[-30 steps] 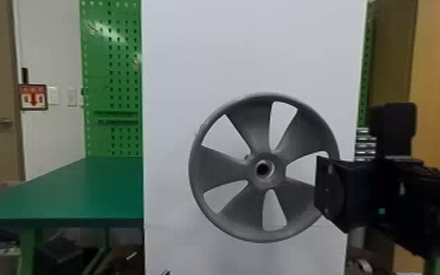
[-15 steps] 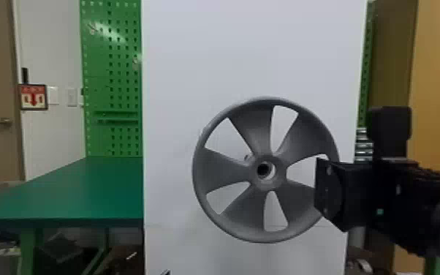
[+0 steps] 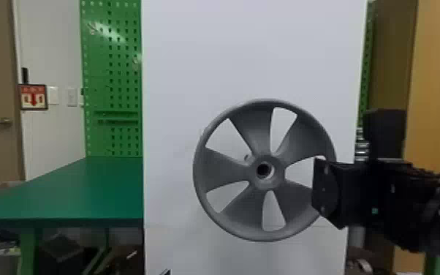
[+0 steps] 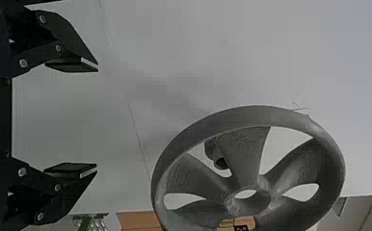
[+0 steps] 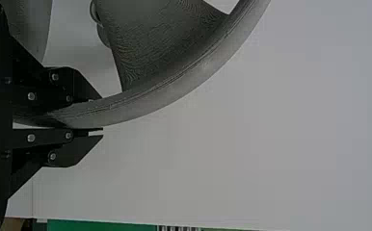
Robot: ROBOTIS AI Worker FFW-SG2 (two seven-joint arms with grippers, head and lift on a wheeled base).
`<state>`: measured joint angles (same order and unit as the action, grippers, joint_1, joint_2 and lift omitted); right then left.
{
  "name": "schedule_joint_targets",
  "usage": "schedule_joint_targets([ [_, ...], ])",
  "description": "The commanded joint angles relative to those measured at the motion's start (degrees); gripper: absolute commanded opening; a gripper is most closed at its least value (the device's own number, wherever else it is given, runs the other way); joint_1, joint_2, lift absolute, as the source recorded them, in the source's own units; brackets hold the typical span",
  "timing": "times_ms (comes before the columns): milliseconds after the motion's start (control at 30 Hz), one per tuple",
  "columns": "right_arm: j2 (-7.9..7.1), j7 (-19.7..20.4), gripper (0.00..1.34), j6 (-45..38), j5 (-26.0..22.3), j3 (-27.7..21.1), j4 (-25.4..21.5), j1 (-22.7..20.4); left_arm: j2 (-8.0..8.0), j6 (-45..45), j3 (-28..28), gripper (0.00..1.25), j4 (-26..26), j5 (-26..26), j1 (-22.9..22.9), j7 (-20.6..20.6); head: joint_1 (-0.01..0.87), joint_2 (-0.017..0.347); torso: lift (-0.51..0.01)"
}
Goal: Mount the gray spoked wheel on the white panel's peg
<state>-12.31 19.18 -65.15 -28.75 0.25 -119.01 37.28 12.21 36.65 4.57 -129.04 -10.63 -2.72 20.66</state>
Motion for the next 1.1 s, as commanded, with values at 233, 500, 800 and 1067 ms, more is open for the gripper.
schedule_joint_targets([
  [233, 0.18, -0.02, 0.20, 1.25, 0.27, 0.19, 1.76, 0.34, 0.00, 0.00, 0.09, 0.74, 0.01, 0.00, -0.09, 0.00, 0.123, -0.008, -0.407],
  [500, 0.45, -0.02, 0.20, 1.87, 0.45, 0.19, 2.73, 0.60, 0.00, 0.00, 0.18, 0.74, 0.10, 0.00, -0.09, 0.09, 0.123, -0.008, -0.407],
  [800, 0.80, -0.02, 0.20, 2.57, 0.62, 0.28, 4.14, 1.04, 0.00, 0.00, 0.18, 0.74, 0.10, -0.09, -0.09, 0.00, 0.123, -0.008, -0.407],
  [1067, 0.98, -0.02, 0.20, 3.36, 0.89, 0.54, 5.28, 1.13, 0.00, 0.00, 0.18, 0.74, 0.10, -0.09, -0.09, 0.00, 0.123, -0.008, -0.407],
])
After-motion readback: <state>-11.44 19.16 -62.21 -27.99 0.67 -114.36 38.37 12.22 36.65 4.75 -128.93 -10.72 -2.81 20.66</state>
